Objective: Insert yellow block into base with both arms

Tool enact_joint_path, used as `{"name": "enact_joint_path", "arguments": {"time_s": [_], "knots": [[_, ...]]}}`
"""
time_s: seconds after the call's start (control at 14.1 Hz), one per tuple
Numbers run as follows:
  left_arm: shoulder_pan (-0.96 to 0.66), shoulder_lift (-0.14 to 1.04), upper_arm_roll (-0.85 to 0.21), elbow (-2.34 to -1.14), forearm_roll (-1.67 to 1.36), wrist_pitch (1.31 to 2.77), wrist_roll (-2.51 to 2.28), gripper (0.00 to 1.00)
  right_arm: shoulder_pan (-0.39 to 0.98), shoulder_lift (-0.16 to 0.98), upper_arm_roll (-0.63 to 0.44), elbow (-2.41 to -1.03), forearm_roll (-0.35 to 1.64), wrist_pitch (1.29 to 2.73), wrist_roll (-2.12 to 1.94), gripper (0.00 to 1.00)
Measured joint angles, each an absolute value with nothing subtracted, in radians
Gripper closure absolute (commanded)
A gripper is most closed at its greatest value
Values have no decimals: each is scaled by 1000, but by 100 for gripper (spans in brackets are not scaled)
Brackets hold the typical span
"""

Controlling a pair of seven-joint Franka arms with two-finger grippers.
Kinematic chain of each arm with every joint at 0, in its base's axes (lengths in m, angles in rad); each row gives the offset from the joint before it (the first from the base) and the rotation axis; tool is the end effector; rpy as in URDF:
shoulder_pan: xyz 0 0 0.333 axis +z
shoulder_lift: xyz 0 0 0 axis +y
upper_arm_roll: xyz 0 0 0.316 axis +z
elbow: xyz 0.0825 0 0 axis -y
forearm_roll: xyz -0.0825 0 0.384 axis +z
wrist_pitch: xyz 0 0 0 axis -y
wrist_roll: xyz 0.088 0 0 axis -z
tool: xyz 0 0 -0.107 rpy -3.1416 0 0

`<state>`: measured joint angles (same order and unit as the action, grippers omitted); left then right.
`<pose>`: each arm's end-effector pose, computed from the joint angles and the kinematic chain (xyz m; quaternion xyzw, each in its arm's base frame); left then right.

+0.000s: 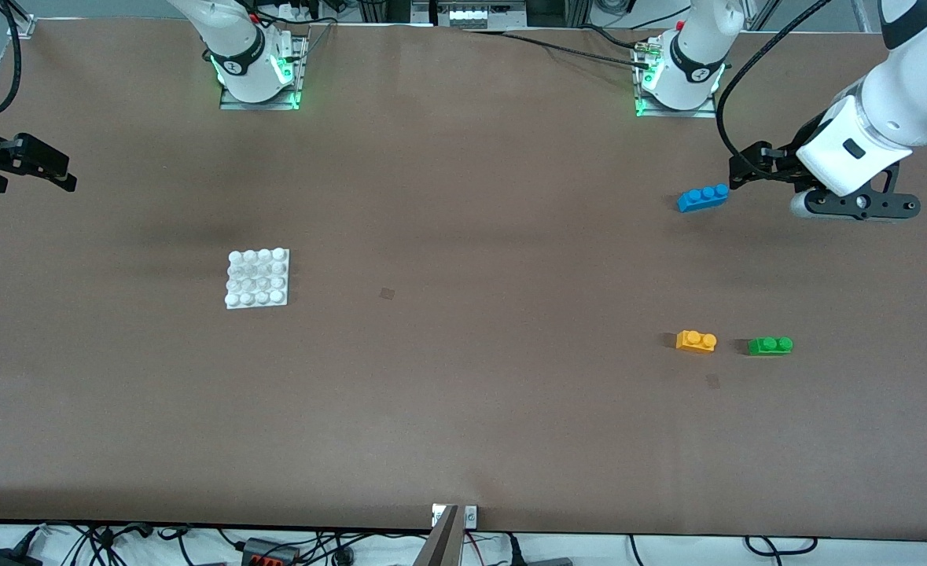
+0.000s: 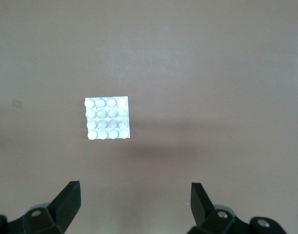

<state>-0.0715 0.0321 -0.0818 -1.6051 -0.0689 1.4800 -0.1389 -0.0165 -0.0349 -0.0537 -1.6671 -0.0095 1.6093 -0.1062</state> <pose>0.5438 -0.0913 0.5839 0.9962 -0.0077 -0.0828 0.0240 0.5439 -0.0397 0.6015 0.9998 0.0183 -0.0118 0.0028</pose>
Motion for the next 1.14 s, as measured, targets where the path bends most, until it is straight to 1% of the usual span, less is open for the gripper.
{"name": "enact_joint_path", "arguments": {"time_s": [0.64, 0.99, 1.14], "knots": [[-74, 32, -82, -1605, -69, 1480, -138, 0, -15, -35, -54, -1666, -10, 1606, -105, 0], [-75, 34, -82, -1605, -69, 1480, -138, 0, -10, -35, -54, -1665, -10, 1584, -105, 0], [-75, 34, -82, -1605, -69, 1480, -138, 0, -9, -34, -54, -1665, -10, 1555, -105, 0]]}}
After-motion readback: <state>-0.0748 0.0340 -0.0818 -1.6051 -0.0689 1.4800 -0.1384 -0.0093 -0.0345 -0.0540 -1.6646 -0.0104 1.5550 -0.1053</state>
